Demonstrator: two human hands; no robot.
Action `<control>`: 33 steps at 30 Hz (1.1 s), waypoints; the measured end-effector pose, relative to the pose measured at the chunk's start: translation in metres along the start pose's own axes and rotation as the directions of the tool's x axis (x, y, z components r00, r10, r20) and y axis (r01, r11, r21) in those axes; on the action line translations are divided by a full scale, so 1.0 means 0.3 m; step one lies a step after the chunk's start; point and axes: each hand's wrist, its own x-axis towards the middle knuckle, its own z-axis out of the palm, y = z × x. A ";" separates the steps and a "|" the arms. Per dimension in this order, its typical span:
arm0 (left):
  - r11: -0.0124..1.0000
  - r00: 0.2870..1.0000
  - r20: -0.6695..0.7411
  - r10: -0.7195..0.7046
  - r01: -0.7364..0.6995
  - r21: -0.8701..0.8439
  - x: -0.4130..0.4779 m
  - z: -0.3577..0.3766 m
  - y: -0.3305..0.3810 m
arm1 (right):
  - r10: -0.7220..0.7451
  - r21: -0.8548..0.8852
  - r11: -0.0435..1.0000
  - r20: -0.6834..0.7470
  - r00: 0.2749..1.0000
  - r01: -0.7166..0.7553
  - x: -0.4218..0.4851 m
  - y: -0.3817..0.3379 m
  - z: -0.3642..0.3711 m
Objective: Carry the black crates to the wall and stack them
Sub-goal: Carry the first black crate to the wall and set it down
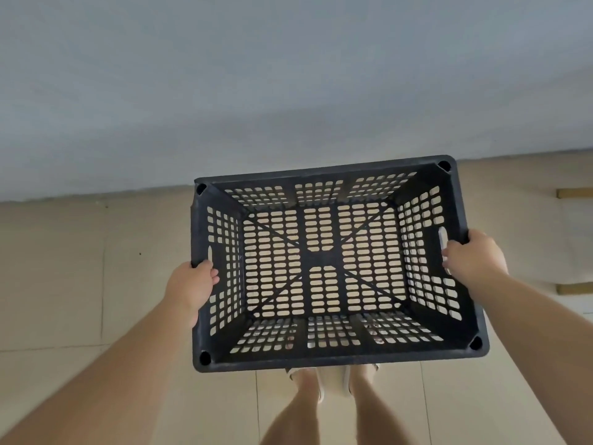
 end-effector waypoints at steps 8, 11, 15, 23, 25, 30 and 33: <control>1.000 1.000 -0.006 -0.009 0.009 0.012 0.350 0.272 -0.076 | -0.008 -0.009 1.000 0.014 1.000 0.008 0.343 0.061 0.284; 1.000 1.000 -0.028 -0.006 0.006 0.011 0.452 0.352 -0.093 | -0.001 -0.002 1.000 0.007 1.000 0.001 0.449 0.073 0.374; 1.000 0.999 -0.031 -0.006 0.006 -0.002 0.550 0.440 -0.091 | 0.003 0.012 1.000 0.011 1.000 -0.003 0.566 0.076 0.448; 0.998 0.998 -0.049 0.048 -0.046 0.037 0.618 0.534 -0.069 | -0.050 -0.044 0.998 -0.033 0.998 0.049 0.656 0.037 0.471; 0.995 0.997 -0.048 0.056 -0.052 0.085 0.616 0.534 -0.065 | -0.046 -0.038 0.998 -0.017 0.999 0.045 0.659 0.030 0.468; 0.951 0.991 -0.102 0.086 -0.051 0.305 0.554 0.506 -0.027 | 0.039 -0.072 0.997 0.055 0.998 -0.035 0.581 0.005 0.435; 0.834 0.944 -0.171 0.281 -0.152 0.530 0.422 0.497 0.011 | 0.032 -0.157 0.987 0.061 0.998 -0.022 0.465 -0.008 0.402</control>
